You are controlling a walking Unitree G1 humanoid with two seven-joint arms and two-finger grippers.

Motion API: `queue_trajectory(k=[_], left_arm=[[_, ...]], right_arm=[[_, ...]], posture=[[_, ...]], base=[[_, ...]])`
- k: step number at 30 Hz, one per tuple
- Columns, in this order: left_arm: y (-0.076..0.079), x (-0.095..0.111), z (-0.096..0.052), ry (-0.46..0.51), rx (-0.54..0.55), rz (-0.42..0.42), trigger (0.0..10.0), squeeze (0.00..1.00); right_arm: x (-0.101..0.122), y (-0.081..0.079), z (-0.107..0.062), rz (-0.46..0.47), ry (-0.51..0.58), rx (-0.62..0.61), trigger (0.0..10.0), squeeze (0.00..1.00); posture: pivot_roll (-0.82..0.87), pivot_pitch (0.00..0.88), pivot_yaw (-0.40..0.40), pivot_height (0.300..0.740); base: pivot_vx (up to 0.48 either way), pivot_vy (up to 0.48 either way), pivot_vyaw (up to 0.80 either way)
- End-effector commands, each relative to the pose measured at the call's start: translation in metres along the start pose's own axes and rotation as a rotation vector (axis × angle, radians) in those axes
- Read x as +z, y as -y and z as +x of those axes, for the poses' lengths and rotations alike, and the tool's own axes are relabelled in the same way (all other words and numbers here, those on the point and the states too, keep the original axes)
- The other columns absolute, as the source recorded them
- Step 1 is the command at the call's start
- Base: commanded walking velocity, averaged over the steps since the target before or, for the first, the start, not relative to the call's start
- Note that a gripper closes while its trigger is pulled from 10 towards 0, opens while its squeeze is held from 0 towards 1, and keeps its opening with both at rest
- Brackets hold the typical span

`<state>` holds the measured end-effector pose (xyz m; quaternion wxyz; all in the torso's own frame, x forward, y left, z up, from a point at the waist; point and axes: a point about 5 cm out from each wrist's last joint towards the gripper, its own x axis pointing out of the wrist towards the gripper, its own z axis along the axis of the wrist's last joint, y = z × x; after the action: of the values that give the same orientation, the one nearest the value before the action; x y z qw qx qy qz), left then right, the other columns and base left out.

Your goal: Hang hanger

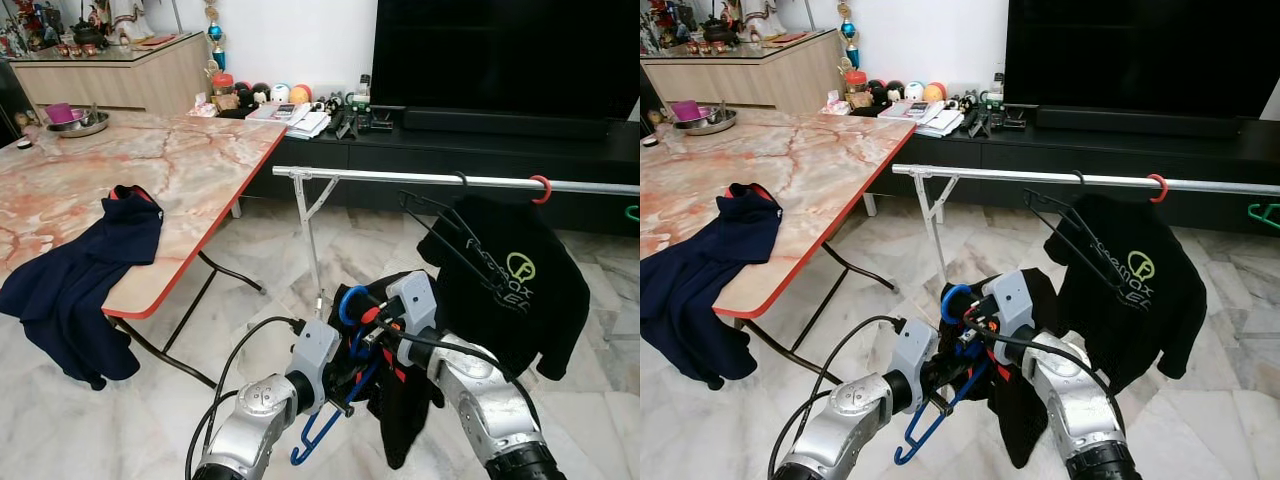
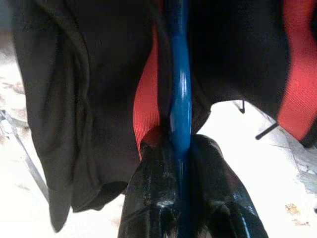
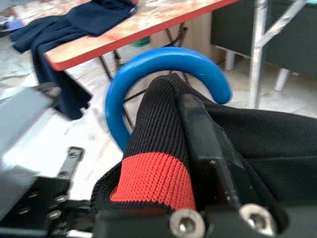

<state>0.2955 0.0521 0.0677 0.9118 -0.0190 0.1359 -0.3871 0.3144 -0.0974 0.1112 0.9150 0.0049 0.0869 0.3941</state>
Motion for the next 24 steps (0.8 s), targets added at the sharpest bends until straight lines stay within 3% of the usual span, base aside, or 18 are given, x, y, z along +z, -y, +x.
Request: queue_trajectory(k=[1,5,12,13,14,15,18,24], left_arm=[[0.009,0.021,0.008,0.088,-0.054,0.009,10.0,0.00],[0.011,0.017,0.008,0.072,-0.075,0.008,10.0,0.00],[0.014,0.014,0.007,0.052,-0.102,0.015,10.0,0.00],[0.015,0.013,0.007,0.046,-0.113,0.020,10.0,0.00],[0.015,0.013,0.007,0.046,-0.113,0.020,10.0,0.00],[0.015,0.012,0.006,0.044,-0.114,0.025,10.0,0.00],[0.013,0.012,0.005,0.047,-0.099,0.027,10.0,0.00],[0.006,0.012,0.002,0.051,-0.066,0.033,10.0,0.00]], right_arm=[[-0.014,-0.027,0.006,0.025,-0.073,0.172,10.0,0.00],[-0.011,-0.044,0.000,-0.010,-0.070,0.318,10.0,0.00],[-0.013,-0.036,0.000,-0.041,-0.098,0.257,10.0,0.00],[-0.015,-0.023,0.002,-0.065,-0.122,0.149,10.0,0.00],[-0.015,-0.023,0.002,-0.065,-0.122,0.149,10.0,0.00],[-0.018,0.002,0.003,-0.040,-0.163,-0.067,10.0,0.00],[-0.016,0.027,-0.002,0.018,-0.148,-0.248,10.0,0.00],[-0.013,0.049,-0.013,0.062,-0.117,-0.410,10.0,0.00]], posture=[[0.06,0.000,-0.010,0.740],[0.06,0.000,-0.010,0.740],[0.06,0.000,-0.010,0.740],[0.06,0.000,-0.009,0.740],[0.06,0.000,-0.009,0.740],[0.06,0.000,-0.009,0.740],[0.07,0.000,-0.008,0.740],[0.07,0.000,-0.011,0.740]], base=[[0.000,0.000,0.00],[0.000,0.000,0.00],[0.000,0.000,0.00],[0.000,0.000,0.00],[0.000,0.000,0.00],[0.000,0.000,0.00],[0.000,0.000,0.00],[0.000,0.000,0.00]])
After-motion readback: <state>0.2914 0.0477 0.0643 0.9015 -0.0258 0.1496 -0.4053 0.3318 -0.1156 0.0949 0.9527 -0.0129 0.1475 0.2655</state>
